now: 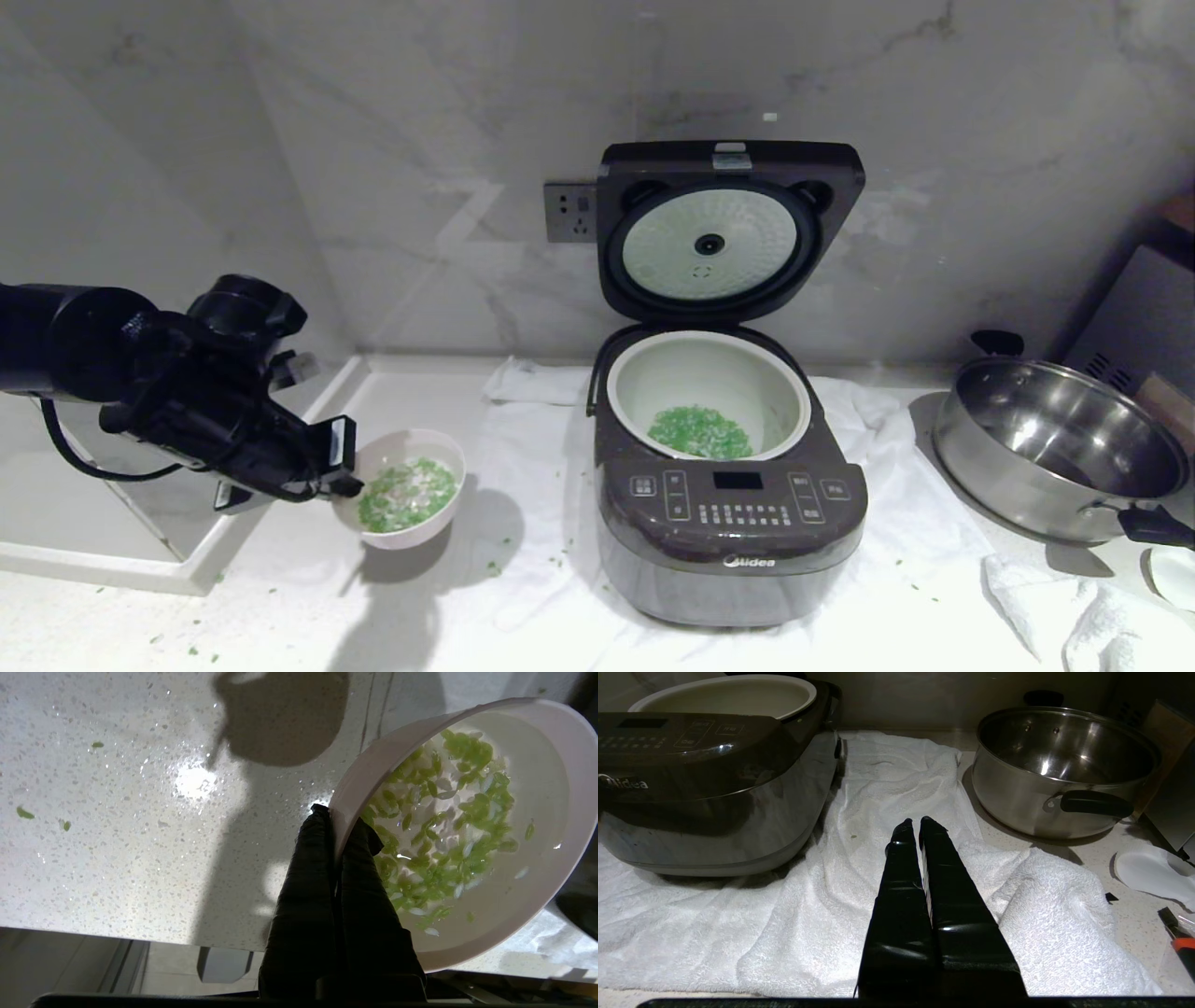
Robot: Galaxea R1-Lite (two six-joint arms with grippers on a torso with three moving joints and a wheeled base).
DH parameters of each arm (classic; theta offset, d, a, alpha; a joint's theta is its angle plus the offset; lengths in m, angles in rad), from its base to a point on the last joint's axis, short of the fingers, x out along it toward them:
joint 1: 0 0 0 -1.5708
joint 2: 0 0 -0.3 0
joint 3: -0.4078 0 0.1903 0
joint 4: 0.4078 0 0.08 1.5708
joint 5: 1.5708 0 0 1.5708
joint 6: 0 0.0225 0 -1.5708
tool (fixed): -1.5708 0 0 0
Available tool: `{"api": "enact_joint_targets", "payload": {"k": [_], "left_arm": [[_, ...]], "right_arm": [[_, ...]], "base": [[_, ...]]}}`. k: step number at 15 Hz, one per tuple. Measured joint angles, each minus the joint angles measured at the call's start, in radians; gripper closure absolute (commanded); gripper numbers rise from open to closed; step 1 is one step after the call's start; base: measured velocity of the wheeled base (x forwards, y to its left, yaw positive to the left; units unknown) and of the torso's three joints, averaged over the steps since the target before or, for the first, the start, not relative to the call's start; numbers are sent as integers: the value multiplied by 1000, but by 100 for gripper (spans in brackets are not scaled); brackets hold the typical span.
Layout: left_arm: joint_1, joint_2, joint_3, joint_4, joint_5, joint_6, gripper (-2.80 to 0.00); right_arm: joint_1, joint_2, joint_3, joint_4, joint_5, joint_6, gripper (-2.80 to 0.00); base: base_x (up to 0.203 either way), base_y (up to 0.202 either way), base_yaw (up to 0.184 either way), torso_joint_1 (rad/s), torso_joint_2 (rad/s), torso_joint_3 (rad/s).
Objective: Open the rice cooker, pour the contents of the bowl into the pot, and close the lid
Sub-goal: Pour the water from the bowl into the rice cooker
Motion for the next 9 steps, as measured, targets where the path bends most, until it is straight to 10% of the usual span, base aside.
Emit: {"api": "enact_joint_targets", "payload": {"k": [9], "left_arm": [[-67,85,-281,173,-3,-31,0]], "right_arm": [[0,0,0,0,0,0,0]], "base": [[0,0,0,0,0,0]]}}
